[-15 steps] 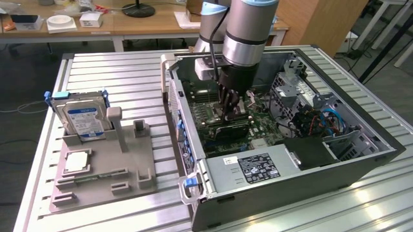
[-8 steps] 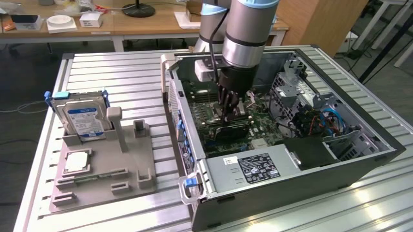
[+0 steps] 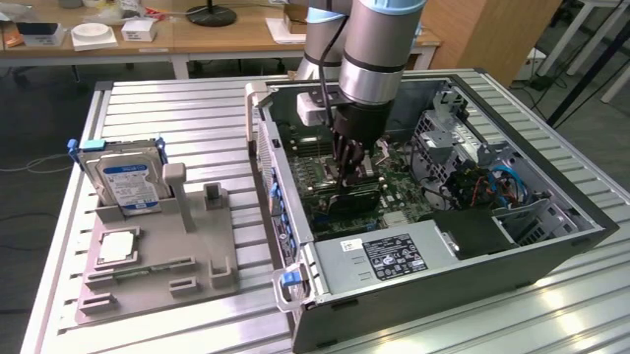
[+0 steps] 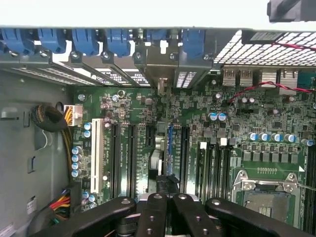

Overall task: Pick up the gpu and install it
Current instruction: 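Press down on the gpu until it lock into place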

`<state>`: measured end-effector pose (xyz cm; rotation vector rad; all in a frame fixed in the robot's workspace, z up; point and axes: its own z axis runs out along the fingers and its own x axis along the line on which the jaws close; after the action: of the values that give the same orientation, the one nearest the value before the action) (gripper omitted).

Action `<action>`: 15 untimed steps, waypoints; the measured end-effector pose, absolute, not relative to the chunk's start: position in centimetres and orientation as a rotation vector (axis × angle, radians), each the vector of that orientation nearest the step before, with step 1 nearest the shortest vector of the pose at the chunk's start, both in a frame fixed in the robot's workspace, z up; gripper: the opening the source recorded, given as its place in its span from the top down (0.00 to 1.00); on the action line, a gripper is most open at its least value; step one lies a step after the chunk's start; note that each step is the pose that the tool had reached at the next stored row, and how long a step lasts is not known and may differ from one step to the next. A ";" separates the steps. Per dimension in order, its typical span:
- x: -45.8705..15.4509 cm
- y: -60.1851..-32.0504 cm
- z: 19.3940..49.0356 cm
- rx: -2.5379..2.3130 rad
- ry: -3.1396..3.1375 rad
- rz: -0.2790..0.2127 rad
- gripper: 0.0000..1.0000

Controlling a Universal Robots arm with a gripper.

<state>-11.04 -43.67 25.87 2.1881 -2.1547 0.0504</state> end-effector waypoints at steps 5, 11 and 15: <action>-11.1 -43.7 26.6 2.189 -2.156 0.048 0.89; -11.0 -43.7 28.5 2.188 -2.155 0.047 0.89; -11.0 -43.7 29.6 2.187 -2.155 0.046 0.89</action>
<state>-11.05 -43.69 29.58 2.1874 -2.1547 0.0462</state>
